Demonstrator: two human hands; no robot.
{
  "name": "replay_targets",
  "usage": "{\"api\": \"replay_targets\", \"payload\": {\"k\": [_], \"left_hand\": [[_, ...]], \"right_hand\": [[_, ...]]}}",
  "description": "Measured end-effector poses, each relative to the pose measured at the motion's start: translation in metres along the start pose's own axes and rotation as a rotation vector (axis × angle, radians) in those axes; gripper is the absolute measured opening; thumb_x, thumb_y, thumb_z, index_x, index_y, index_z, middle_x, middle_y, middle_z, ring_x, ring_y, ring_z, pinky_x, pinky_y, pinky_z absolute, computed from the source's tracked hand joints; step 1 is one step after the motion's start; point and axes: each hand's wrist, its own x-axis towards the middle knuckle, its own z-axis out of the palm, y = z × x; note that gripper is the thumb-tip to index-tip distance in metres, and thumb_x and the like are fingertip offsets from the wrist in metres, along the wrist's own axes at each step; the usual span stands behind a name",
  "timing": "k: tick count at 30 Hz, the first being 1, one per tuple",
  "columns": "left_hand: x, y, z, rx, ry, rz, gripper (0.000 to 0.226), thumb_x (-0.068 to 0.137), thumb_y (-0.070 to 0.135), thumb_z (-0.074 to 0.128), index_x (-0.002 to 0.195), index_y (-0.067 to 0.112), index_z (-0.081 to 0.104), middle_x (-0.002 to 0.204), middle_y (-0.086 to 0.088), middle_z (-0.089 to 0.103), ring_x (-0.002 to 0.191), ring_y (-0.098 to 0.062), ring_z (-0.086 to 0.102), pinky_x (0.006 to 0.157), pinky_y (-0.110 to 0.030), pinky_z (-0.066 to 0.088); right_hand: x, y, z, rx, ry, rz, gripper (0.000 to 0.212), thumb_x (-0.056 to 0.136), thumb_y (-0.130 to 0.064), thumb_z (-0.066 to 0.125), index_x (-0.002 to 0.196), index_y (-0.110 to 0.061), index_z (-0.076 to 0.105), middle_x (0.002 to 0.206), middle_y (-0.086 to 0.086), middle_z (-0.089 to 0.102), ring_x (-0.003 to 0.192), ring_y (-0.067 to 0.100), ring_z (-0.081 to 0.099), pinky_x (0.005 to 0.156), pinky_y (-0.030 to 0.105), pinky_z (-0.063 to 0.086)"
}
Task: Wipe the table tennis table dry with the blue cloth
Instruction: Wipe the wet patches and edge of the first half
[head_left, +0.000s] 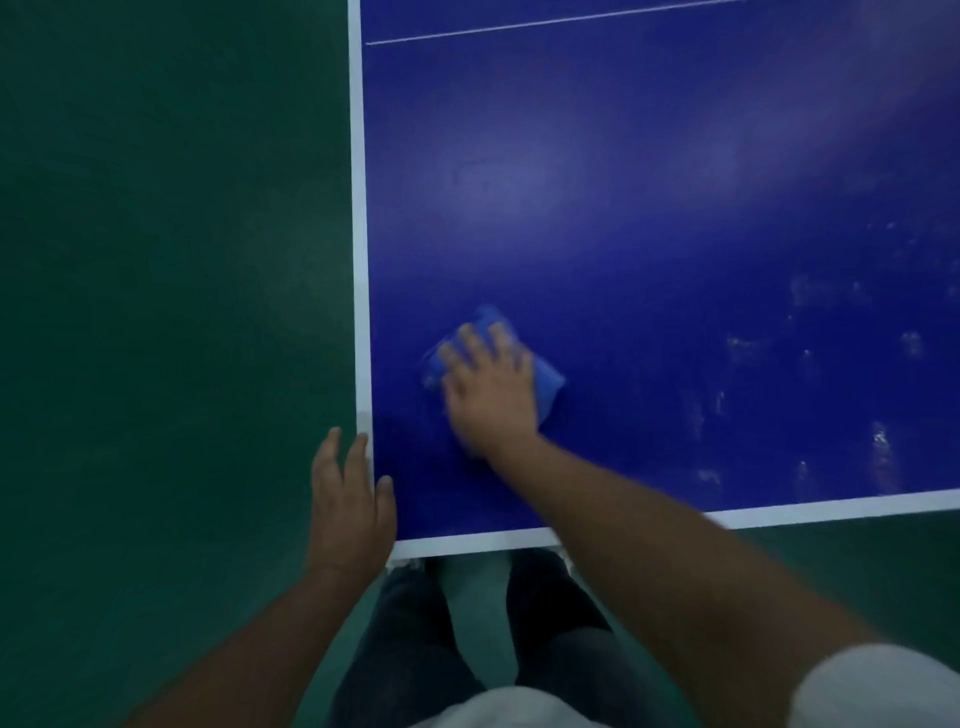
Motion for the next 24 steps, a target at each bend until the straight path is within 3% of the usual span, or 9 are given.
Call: {"api": "replay_targets", "payload": {"k": [3,6,10,12,14,16,19,21,24], "left_hand": [[-0.003,0.011,0.006,0.003,0.051,-0.014,0.052,0.096,0.009,0.058,0.144,-0.006,0.043,0.156,-0.03,0.023,0.144,-0.044,0.024,0.117,-0.059,0.027],[0.002,0.029,0.014,0.0,0.016,0.013,0.055,0.095,0.008,0.06,0.146,-0.003,0.041,0.158,-0.026,0.021,0.145,-0.04,0.022,0.118,-0.057,0.027],[0.002,0.063,0.031,0.0,-0.032,0.086,0.055,0.099,0.014,0.057,0.149,0.002,0.039,0.161,-0.02,0.019,0.148,-0.034,0.019,0.121,-0.05,0.023],[0.002,0.084,0.037,-0.026,-0.056,0.109,0.055,0.099,0.016,0.056,0.15,0.004,0.038,0.162,-0.017,0.016,0.15,-0.032,0.016,0.121,-0.047,0.022],[0.0,0.098,0.043,-0.023,-0.08,0.131,0.055,0.101,0.019,0.054,0.151,0.006,0.036,0.164,-0.014,0.013,0.151,-0.029,0.012,0.121,-0.044,0.02],[-0.002,0.107,0.048,-0.011,-0.093,0.153,0.055,0.101,0.02,0.053,0.151,0.006,0.036,0.164,-0.013,0.012,0.151,-0.028,0.011,0.121,-0.044,0.021],[-0.005,0.115,0.055,0.019,-0.102,0.178,0.054,0.101,0.021,0.054,0.15,0.006,0.038,0.163,-0.014,0.013,0.151,-0.028,0.012,0.12,-0.042,0.021],[-0.008,0.116,0.06,0.055,-0.12,0.195,0.054,0.099,0.02,0.055,0.149,0.005,0.04,0.162,-0.015,0.016,0.15,-0.03,0.015,0.12,-0.045,0.025],[-0.011,0.12,0.067,0.077,-0.128,0.182,0.056,0.098,0.02,0.058,0.149,0.005,0.041,0.163,-0.015,0.016,0.151,-0.03,0.016,0.119,-0.05,0.029]], "right_hand": [[-0.073,-0.012,0.032,-0.062,-0.011,-0.27,0.054,0.093,-0.041,0.056,0.145,-0.033,0.048,0.159,-0.002,0.037,0.148,0.031,0.027,0.112,0.059,0.033],[-0.11,0.052,0.028,-0.048,0.035,-0.272,0.049,0.091,-0.039,0.053,0.139,-0.033,0.053,0.154,-0.003,0.045,0.144,0.031,0.036,0.108,0.053,0.036],[-0.115,0.186,-0.017,-0.039,0.187,0.23,0.048,0.092,-0.031,0.041,0.134,-0.022,0.063,0.147,0.006,0.053,0.137,0.04,0.042,0.098,0.056,0.045],[-0.118,0.236,-0.045,0.008,0.209,0.488,0.05,0.097,-0.036,0.035,0.14,-0.025,0.057,0.154,0.004,0.046,0.142,0.039,0.035,0.102,0.059,0.039],[-0.119,0.251,-0.058,0.066,0.228,0.62,0.048,0.101,-0.036,0.035,0.144,-0.026,0.053,0.158,0.002,0.04,0.146,0.038,0.028,0.107,0.059,0.032],[-0.117,0.229,-0.053,0.006,0.259,0.543,0.049,0.095,-0.034,0.039,0.138,-0.022,0.059,0.152,0.005,0.048,0.139,0.041,0.038,0.099,0.059,0.041],[-0.125,0.156,-0.02,-0.081,0.167,0.219,0.05,0.087,-0.035,0.049,0.135,-0.026,0.059,0.148,0.003,0.052,0.137,0.038,0.04,0.093,0.058,0.05],[-0.126,0.112,-0.001,-0.066,0.054,0.001,0.054,0.089,-0.04,0.056,0.142,-0.031,0.051,0.155,-0.001,0.043,0.145,0.034,0.033,0.102,0.059,0.043],[-0.097,0.095,0.0,-0.034,0.023,-0.143,0.055,0.097,-0.042,0.05,0.15,-0.033,0.04,0.163,-0.003,0.029,0.152,0.031,0.019,0.112,0.058,0.031]]}}
